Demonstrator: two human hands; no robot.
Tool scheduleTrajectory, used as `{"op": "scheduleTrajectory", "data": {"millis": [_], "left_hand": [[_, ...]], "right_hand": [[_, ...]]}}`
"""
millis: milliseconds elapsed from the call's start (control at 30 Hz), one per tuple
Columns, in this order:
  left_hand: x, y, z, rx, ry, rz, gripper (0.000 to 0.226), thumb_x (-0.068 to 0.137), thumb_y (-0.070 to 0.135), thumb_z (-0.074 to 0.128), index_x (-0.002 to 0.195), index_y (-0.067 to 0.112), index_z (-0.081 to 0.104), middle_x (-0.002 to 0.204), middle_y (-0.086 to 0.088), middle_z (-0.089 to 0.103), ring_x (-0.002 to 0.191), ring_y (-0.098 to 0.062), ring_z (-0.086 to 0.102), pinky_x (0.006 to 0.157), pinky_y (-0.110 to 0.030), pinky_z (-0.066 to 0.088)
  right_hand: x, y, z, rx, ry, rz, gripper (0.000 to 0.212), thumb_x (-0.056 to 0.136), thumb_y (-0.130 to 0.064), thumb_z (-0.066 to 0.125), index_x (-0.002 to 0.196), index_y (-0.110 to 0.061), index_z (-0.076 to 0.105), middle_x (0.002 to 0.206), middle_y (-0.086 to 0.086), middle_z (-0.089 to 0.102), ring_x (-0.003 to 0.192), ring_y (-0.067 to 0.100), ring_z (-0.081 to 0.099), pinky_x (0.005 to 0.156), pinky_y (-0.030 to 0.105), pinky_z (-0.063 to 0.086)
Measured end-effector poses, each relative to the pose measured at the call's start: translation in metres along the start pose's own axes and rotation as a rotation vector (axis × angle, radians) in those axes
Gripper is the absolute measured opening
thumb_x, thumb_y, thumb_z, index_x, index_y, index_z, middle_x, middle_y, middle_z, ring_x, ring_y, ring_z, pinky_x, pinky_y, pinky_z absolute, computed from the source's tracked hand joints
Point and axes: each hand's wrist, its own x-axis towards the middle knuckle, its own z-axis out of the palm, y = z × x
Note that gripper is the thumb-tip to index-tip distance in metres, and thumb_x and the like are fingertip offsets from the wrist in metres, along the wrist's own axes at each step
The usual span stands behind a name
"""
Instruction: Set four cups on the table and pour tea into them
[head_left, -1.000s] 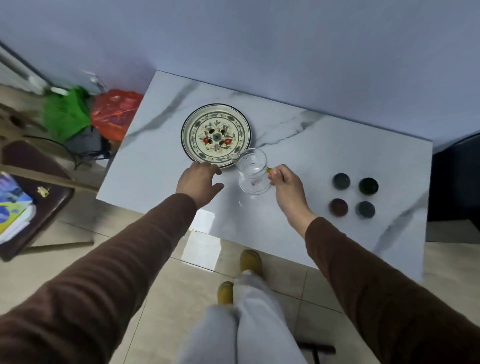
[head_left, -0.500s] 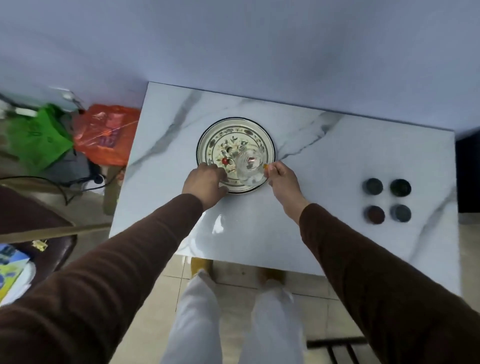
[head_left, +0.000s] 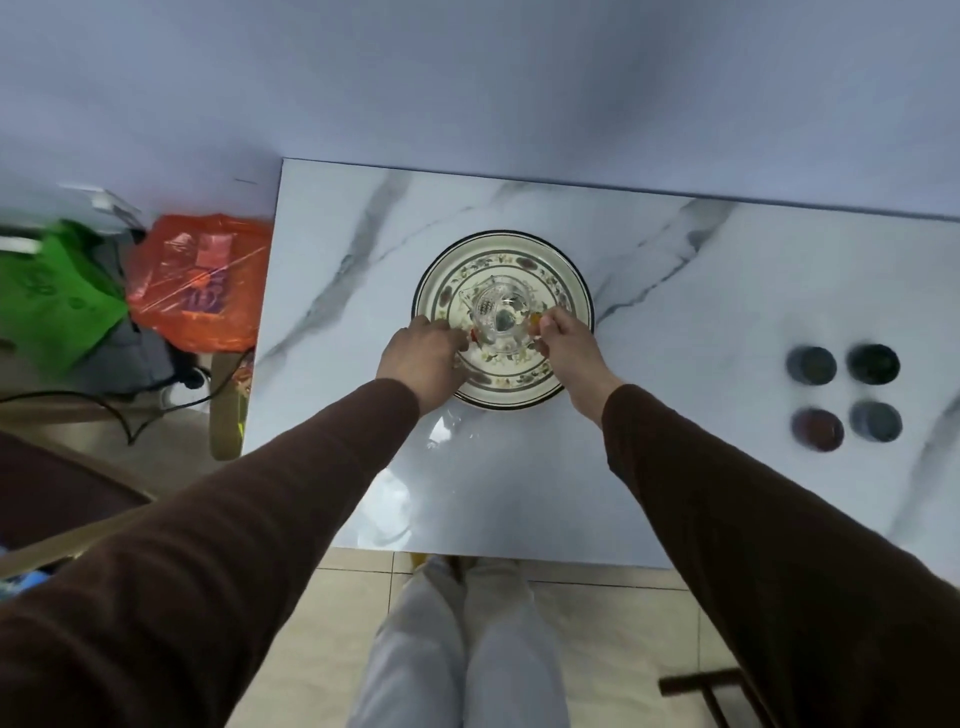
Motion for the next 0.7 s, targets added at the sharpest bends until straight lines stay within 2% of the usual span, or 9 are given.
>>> {"op": "scheduleTrajectory", "data": {"millis": [167,267,400,500,600,633,700], "left_hand": [[0.004,-0.005,0.006,-0.012,-0.001,-0.017,0.035,0.088,0.033,0.061,0.120,0.020,0.066,0.118,-0.005,0.064,0.116,-0.029,0.051,0.092,-0.038,0.044],[0.004,-0.004,0.005,-0.002,-0.012,-0.025,0.034,0.088,0.033,0.062,0.119,0.020,0.066,0.118,-0.005,0.064,0.115,-0.029,0.051,0.091,-0.038,0.045],[0.002,0.000,0.000,-0.003,-0.015,-0.036,0.036,0.088,0.033,0.062,0.121,0.020,0.065,0.119,-0.006,0.064,0.116,-0.030,0.051,0.091,-0.038,0.044],[-0.004,0.005,-0.004,0.010,-0.015,-0.043,0.037,0.088,0.034,0.062,0.123,0.020,0.065,0.120,-0.005,0.064,0.117,-0.030,0.051,0.092,-0.038,0.044],[-0.015,0.012,-0.016,0.008,-0.011,-0.044,0.037,0.088,0.035,0.062,0.122,0.021,0.065,0.120,-0.005,0.064,0.118,-0.030,0.050,0.092,-0.038,0.045],[-0.017,0.012,-0.018,0.007,-0.018,-0.043,0.038,0.088,0.035,0.063,0.122,0.021,0.065,0.120,-0.005,0.064,0.118,-0.030,0.051,0.092,-0.038,0.045],[-0.032,0.017,-0.027,-0.004,-0.022,-0.040,0.039,0.088,0.036,0.064,0.123,0.021,0.065,0.121,-0.005,0.063,0.118,-0.029,0.051,0.094,-0.039,0.046]], "right_hand": [[0.005,0.004,-0.002,0.005,-0.005,0.001,0.024,0.102,-0.024,0.037,0.083,-0.020,0.050,0.115,0.022,0.060,0.087,0.018,0.050,0.094,0.046,0.047],[0.006,0.003,-0.004,-0.056,-0.014,0.010,0.025,0.103,-0.025,0.034,0.093,-0.009,0.051,0.115,0.019,0.061,0.086,0.019,0.050,0.080,0.036,0.044],[0.007,0.000,-0.007,-0.167,-0.021,-0.019,0.030,0.105,-0.024,0.031,0.103,-0.003,0.052,0.114,0.017,0.059,0.087,0.020,0.051,0.073,0.033,0.039],[0.004,-0.007,-0.011,-0.236,-0.018,-0.053,0.027,0.104,-0.018,0.033,0.118,-0.008,0.054,0.119,0.008,0.053,0.102,0.022,0.055,0.082,0.030,0.042],[-0.011,-0.019,-0.021,-0.387,-0.009,-0.044,0.041,0.101,-0.016,0.041,0.141,-0.010,0.042,0.141,0.010,0.043,0.124,0.026,0.049,0.102,0.034,0.041],[-0.012,-0.016,-0.024,-0.461,0.002,-0.054,0.044,0.100,-0.016,0.043,0.144,-0.009,0.039,0.144,0.012,0.042,0.127,0.027,0.047,0.104,0.034,0.039],[-0.032,-0.020,-0.037,-0.600,-0.006,-0.080,0.043,0.099,-0.017,0.046,0.140,-0.007,0.042,0.140,0.015,0.047,0.125,0.030,0.049,0.099,0.033,0.040]]}}
